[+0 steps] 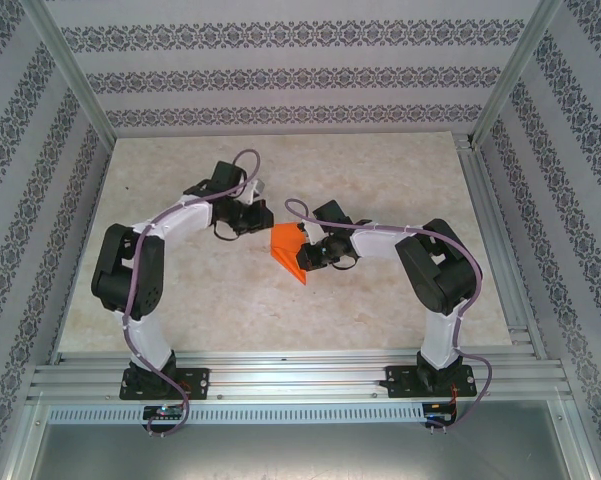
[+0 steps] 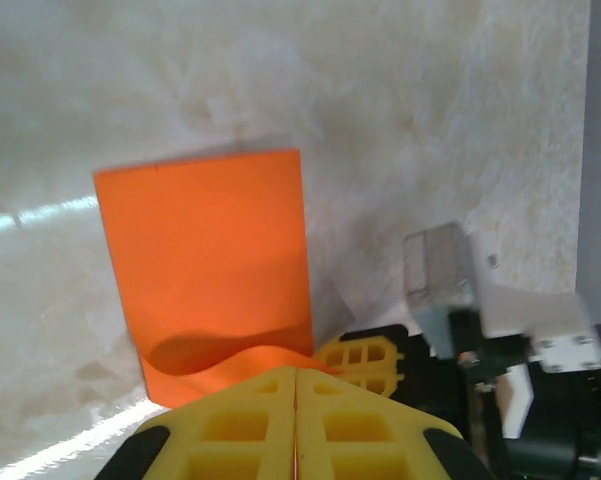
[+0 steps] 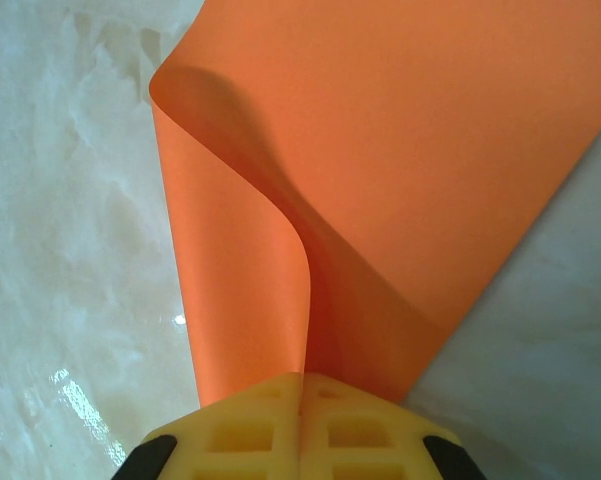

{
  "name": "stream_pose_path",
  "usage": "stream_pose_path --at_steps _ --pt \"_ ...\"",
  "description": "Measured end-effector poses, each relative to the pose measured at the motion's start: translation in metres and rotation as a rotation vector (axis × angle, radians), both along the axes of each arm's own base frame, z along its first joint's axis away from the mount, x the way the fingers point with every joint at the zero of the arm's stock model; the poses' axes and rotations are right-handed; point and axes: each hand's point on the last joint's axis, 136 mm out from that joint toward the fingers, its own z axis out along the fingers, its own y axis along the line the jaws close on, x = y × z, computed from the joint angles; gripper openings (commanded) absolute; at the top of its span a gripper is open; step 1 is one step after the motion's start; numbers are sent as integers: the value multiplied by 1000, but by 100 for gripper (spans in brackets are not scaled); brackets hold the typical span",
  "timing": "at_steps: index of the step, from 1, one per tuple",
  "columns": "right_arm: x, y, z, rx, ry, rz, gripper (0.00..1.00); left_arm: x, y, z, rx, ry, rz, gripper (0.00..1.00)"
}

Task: Fold a paper plane with a square sheet of paper (fold left side to right side)
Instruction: Third fold the triangle at the center of the table.

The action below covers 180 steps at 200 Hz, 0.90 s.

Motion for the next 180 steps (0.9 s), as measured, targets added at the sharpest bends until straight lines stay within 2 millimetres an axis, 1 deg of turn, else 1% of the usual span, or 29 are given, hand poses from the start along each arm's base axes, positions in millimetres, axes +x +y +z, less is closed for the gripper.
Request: stream_pose_path --at_steps 10,28,47,58,74,84,110,120,134,180 --pt "0 0 0 -2 -1 1 0 -16 -8 -16 -7 50 -13 8" --pt "0 0 0 -8 -1 0 0 -31 -22 -27 -20 86 -32 7" --pt "0 0 0 -11 3 2 0 -34 -37 -25 -39 74 -43 7" --pt "0 1 0 -12 3 4 0 -33 -43 -23 -46 63 -43 7" --pt "0 1 0 -18 -1 7 0 -31 -49 -26 -50 55 -37 7" --pt "0 1 0 -18 -2 7 0 -30 -49 -30 -47 60 -30 7" --pt "0 1 0 -19 -3 10 0 -30 -49 -48 -14 84 -18 7" --pt "0 1 0 -19 -6 14 0 -30 -48 -56 6 93 -13 7" --pt "0 1 0 -20 -7 16 0 -30 -46 -63 26 97 -4 7" --pt "0 1 0 -20 -7 16 0 -27 -39 -70 70 91 20 7"
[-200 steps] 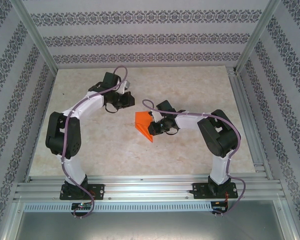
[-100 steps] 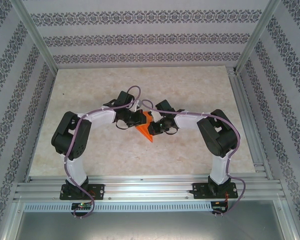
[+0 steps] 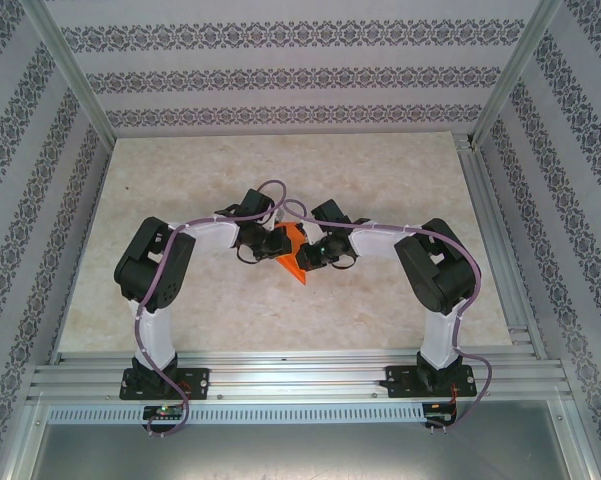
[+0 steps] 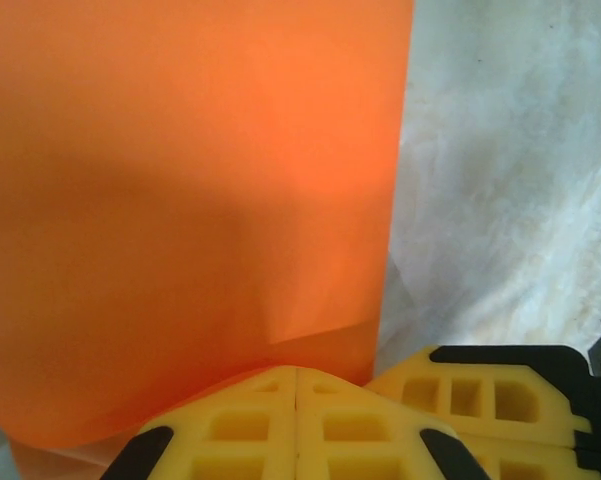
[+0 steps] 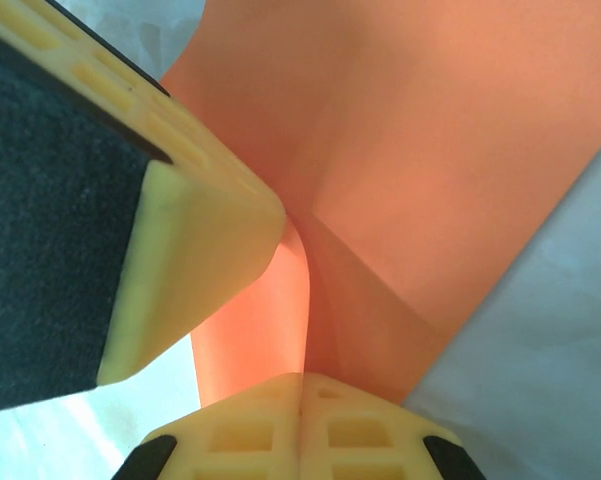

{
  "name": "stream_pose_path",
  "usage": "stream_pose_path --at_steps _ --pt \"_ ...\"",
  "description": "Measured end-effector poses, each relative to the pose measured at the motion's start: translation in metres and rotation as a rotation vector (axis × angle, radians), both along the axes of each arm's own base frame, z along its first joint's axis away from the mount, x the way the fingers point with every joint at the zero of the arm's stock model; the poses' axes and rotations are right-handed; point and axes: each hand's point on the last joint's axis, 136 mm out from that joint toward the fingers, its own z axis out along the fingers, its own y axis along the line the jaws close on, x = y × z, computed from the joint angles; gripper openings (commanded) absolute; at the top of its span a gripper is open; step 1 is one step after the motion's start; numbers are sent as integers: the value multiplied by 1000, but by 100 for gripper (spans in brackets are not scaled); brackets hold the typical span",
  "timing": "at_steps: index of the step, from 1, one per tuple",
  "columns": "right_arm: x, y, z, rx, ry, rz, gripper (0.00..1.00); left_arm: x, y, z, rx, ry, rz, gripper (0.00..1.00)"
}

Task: Fold a paper plane with a square sheet of paper (fold left side to right side)
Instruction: Third fold the triangle at the center of the table.

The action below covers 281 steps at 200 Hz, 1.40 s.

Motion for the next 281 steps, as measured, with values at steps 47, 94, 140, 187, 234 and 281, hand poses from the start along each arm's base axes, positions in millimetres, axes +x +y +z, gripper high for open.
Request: stream_pose_path --at_steps 47,94,140,187,234,281 --pt "0 0 0 -2 3 0 0 -2 3 -8 19 10 3 7" --pt "1 0 1 -2 4 -1 0 -3 3 -11 27 2 -3 7" --pt "2 -7 7 -25 19 -44 15 -4 1 -13 18 -24 -14 7" --pt "14 -25 56 -15 -62 -122 21 -4 1 -14 17 -36 -13 6" --pt "-11 -4 66 48 -36 -115 11 -4 1 -14 25 -43 -14 6" --pt "-33 17 41 49 35 -86 21 -3 1 -13 32 -52 -15 6"
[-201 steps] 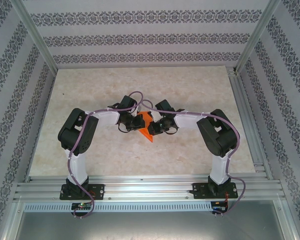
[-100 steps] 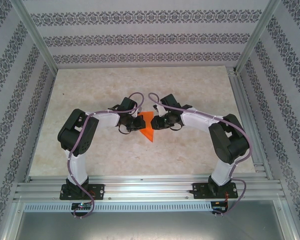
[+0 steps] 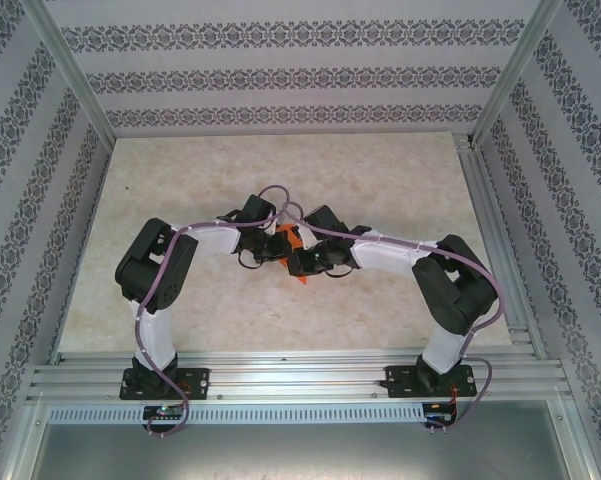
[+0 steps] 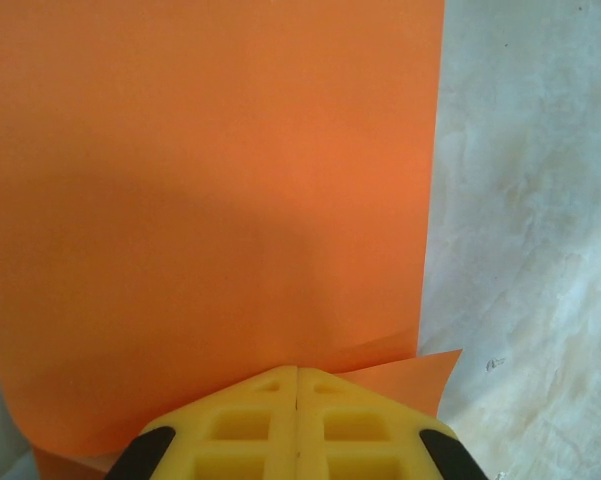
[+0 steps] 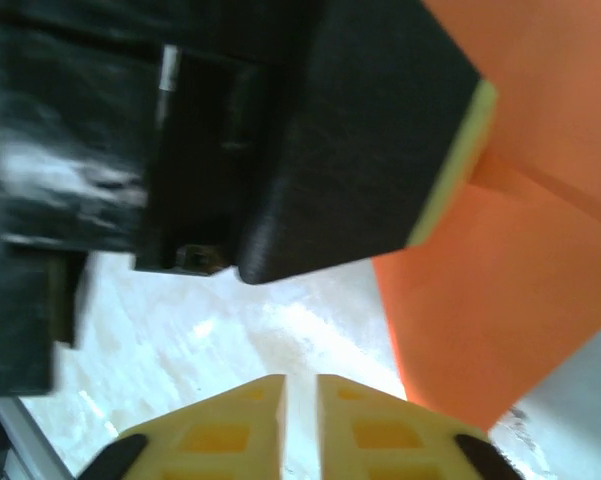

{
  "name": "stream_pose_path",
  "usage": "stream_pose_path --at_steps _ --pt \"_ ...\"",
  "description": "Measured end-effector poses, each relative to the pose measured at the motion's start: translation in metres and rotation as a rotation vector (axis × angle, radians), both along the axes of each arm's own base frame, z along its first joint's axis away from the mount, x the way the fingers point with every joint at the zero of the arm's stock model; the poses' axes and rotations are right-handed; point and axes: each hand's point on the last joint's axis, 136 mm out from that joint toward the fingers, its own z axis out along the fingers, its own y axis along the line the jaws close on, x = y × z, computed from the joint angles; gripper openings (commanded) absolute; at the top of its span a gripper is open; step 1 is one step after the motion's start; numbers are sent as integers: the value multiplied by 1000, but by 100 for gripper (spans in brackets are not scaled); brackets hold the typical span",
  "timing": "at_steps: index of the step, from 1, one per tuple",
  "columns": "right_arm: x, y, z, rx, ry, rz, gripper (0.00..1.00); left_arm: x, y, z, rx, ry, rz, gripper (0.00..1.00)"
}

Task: Fold a paper plane with a square sheet of paper (fold left side to right side)
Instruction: Third fold the triangle at the center of the table.

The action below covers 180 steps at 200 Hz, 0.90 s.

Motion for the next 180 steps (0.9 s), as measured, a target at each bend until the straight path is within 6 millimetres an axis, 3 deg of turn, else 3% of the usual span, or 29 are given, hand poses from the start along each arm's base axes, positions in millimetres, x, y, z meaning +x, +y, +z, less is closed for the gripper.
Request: stream_pose_path --at_steps 36,67,134,180 --pt "24 -29 -4 -3 6 -92 31 0 0 0 0 0 0 6" --pt "44 -50 -2 15 8 -156 32 0 0 0 1 0 -1 6" --pt "41 -43 -27 43 81 -132 28 0 0 0 12 -3 -2 6" --pt "39 -40 -30 58 100 -126 16 0 0 0 15 -3 -1 6"
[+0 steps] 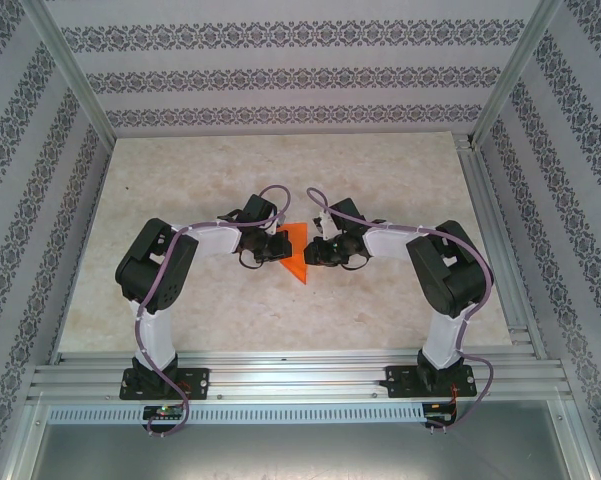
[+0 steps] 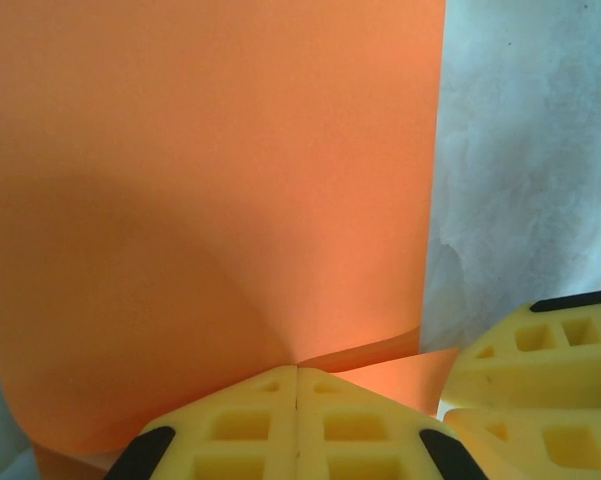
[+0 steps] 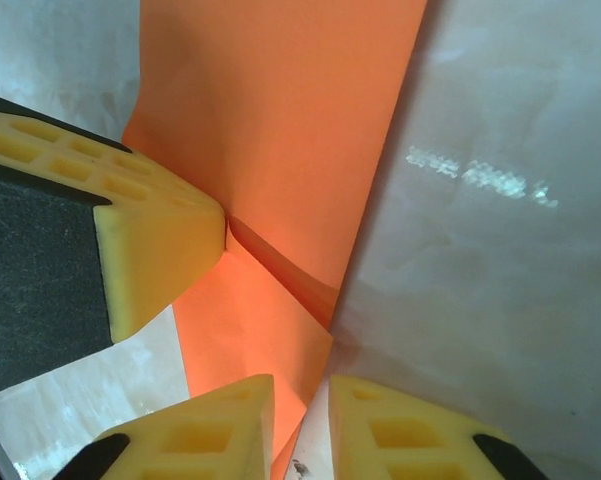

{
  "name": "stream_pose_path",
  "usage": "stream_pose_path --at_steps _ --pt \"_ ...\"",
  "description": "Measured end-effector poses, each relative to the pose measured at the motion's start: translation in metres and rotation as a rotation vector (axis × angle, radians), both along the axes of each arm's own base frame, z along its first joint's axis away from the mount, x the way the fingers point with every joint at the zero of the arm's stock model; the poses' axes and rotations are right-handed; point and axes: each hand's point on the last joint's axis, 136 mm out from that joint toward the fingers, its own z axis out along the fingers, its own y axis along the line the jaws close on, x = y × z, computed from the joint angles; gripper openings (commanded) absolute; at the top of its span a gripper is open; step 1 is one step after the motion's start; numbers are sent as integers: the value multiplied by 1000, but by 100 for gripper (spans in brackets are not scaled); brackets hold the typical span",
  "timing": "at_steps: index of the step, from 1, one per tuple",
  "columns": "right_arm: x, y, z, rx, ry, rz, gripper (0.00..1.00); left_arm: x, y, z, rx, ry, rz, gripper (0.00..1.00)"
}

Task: Fold a paper plane with a square sheet of paper (fold left side to right side)
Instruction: Third fold the triangle at the center of the table.

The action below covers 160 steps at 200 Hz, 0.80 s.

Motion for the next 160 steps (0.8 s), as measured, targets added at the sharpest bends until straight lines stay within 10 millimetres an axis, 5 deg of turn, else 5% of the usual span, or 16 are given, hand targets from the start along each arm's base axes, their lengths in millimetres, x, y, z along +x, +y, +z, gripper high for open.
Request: stream_pose_path --at_steps 37,94,160 --pt "0 3 1 14 -1 9 0 0 0 0 2 2 0 7" --pt "1 5 3 22 -5 17 0 1 2 7 36 16 -20 24" --pt "1 6 3 21 -8 21 0 56 -2 74 5 -99 -14 22"
